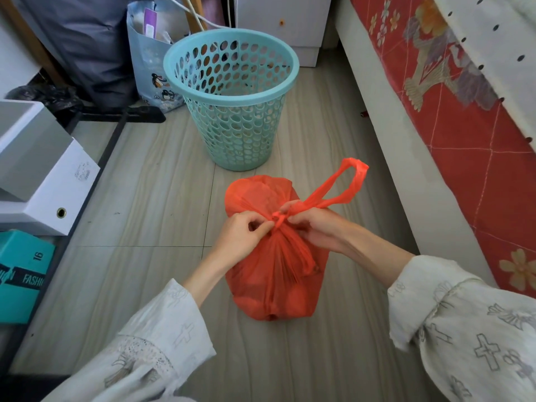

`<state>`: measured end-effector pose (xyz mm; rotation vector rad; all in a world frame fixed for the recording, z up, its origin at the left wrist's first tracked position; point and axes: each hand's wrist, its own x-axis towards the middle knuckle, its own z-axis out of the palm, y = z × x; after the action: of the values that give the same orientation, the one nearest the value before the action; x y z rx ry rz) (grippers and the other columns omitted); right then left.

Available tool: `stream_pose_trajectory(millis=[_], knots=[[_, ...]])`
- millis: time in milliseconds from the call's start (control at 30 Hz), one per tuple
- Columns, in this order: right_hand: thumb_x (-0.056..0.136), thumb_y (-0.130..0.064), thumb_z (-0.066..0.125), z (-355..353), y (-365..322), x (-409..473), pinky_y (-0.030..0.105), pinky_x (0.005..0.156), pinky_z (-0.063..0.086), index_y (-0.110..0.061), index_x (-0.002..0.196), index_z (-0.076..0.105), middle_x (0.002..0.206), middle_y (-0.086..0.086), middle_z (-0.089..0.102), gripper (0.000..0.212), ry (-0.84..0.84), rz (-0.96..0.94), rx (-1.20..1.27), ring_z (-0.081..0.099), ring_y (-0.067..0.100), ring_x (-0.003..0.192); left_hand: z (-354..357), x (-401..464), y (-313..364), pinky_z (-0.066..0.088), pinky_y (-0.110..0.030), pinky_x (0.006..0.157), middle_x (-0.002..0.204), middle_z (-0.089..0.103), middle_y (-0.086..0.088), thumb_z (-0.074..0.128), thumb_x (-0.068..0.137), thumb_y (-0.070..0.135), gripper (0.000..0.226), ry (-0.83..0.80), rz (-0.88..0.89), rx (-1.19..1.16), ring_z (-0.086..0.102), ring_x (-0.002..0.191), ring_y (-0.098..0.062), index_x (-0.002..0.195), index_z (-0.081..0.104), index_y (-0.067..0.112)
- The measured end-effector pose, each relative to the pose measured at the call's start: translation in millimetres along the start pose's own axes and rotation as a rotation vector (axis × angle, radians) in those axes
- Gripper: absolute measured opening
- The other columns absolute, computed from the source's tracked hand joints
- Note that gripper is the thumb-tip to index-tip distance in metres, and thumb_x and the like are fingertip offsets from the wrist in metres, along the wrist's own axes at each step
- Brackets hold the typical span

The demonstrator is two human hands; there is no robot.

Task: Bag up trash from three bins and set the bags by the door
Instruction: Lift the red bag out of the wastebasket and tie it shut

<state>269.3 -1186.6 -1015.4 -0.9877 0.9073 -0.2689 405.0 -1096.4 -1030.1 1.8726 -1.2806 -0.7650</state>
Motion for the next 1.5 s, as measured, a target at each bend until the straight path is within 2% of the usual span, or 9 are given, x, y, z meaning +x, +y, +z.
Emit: stream_pose_trajectory(millis=[133, 267, 533, 667, 800, 900, 1033, 1133, 1500], knots=[[0.078, 0.021, 0.038, 4.3, -0.6, 0.6, 0.021, 0.069, 0.042, -0.014, 0.075, 0.054, 0.080, 0.006, 0.057, 0.039, 0.033, -0.088, -0.091, 0.053, 0.014, 0.073, -2.6, 2.9, 0.6, 0.033, -0.014, 0.058, 0.067, 0.046, 0.010, 0.071, 0.075, 0.017, 0.021, 0.085, 0.000, 0.008, 0.041, 0.060, -0.001, 0.091, 0.057, 0.017], [0.072, 0.025, 0.043, 5.6, 0.1, -0.3, 0.018, 0.061, 0.041, -0.014, 0.070, 0.047, 0.073, 0.005, 0.052, 0.040, 0.096, -0.183, -0.117, 0.049, 0.013, 0.067, -3.9, 7.6, 1.9, 0.034, -0.023, 0.078, 0.086, 0.046, 0.005, 0.065, 0.080, 0.014, 0.030, -0.015, 0.122, 0.096, 0.040, 0.075, -0.010, 0.110, 0.064, 0.012], [0.079, 0.016, 0.054, -1.4, -3.7, -2.3, 0.017, 0.062, 0.053, -0.011, 0.070, 0.057, 0.063, 0.000, 0.062, 0.028, 0.040, -0.149, -0.126, 0.059, 0.009, 0.061, -2.9, 10.0, -5.2, 0.033, -0.026, 0.072, 0.074, 0.045, 0.012, 0.066, 0.078, 0.018, 0.007, -0.022, 0.125, 0.092, 0.038, 0.063, -0.001, 0.083, 0.065, 0.013], [0.089, -0.009, 0.056, -5.9, -4.7, -1.4, 0.017, 0.061, 0.050, -0.014, 0.084, 0.063, 0.065, -0.006, 0.070, 0.010, 0.014, -0.103, -0.113, 0.065, 0.005, 0.062, -3.4, 4.2, -2.2, 0.036, -0.030, 0.070, 0.069, 0.042, 0.012, 0.042, 0.073, 0.040, 0.024, -0.017, 0.222, 0.237, 0.044, 0.071, -0.016, 0.075, 0.053, 0.019], [0.089, -0.012, 0.057, -6.6, -4.5, 9.5, 0.015, 0.051, 0.047, -0.014, 0.079, 0.063, 0.053, -0.008, 0.068, 0.012, 0.179, -0.098, -0.076, 0.062, 0.002, 0.049, -3.8, -0.1, 2.9, 0.036, -0.036, 0.068, 0.071, 0.053, 0.000, 0.032, 0.078, 0.037, 0.030, -0.015, 0.358, 0.518, 0.049, 0.076, -0.025, 0.076, 0.053, 0.015], [0.084, -0.009, 0.063, -8.0, -8.3, 20.5, 0.024, 0.060, 0.053, -0.016, 0.077, 0.064, 0.057, -0.005, 0.068, 0.009, 0.339, -0.084, -0.135, 0.063, 0.006, 0.056, -2.4, -1.0, 7.0, 0.036, -0.036, 0.066, 0.073, 0.059, -0.003, 0.032, 0.080, 0.033, 0.027, -0.013, 0.426, 0.637, 0.052, 0.077, -0.027, 0.075, 0.052, 0.016], [0.075, -0.016, 0.072, -16.5, -16.6, 35.3, 0.044, 0.092, 0.052, -0.014, 0.079, 0.070, 0.094, 0.013, 0.069, 0.005, 0.520, -0.118, -0.252, 0.066, 0.027, 0.093, -7.1, -1.2, 11.3, 0.031, -0.033, 0.065, 0.071, 0.058, -0.004, 0.032, 0.080, 0.032, 0.025, 0.004, 0.459, 0.627, 0.051, 0.076, -0.027, 0.073, 0.050, 0.016], [0.076, -0.017, 0.071, -26.8, -27.0, 37.1, 0.044, 0.093, 0.051, -0.005, 0.092, 0.071, 0.093, 0.011, 0.066, 0.021, 0.622, -0.108, -0.260, 0.064, 0.026, 0.094, -8.1, -0.9, 20.5, 0.028, -0.032, 0.065, 0.072, 0.058, -0.004, 0.033, 0.079, 0.031, 0.025, 0.004, 0.502, 0.588, 0.051, 0.076, -0.027, 0.072, 0.051, 0.015], [0.077, -0.018, 0.070, -41.0, -36.7, 42.0, 0.038, 0.084, 0.050, -0.006, 0.098, 0.069, 0.090, 0.009, 0.063, 0.024, 0.730, -0.068, -0.285, 0.058, 0.020, 0.084, -1.7, -1.8, 35.7, 0.027, -0.032, 0.062, 0.065, 0.051, -0.003, 0.033, 0.076, 0.029, 0.022, -0.049, 0.546, 0.444, 0.041, 0.070, -0.020, 0.068, 0.046, 0.013]])
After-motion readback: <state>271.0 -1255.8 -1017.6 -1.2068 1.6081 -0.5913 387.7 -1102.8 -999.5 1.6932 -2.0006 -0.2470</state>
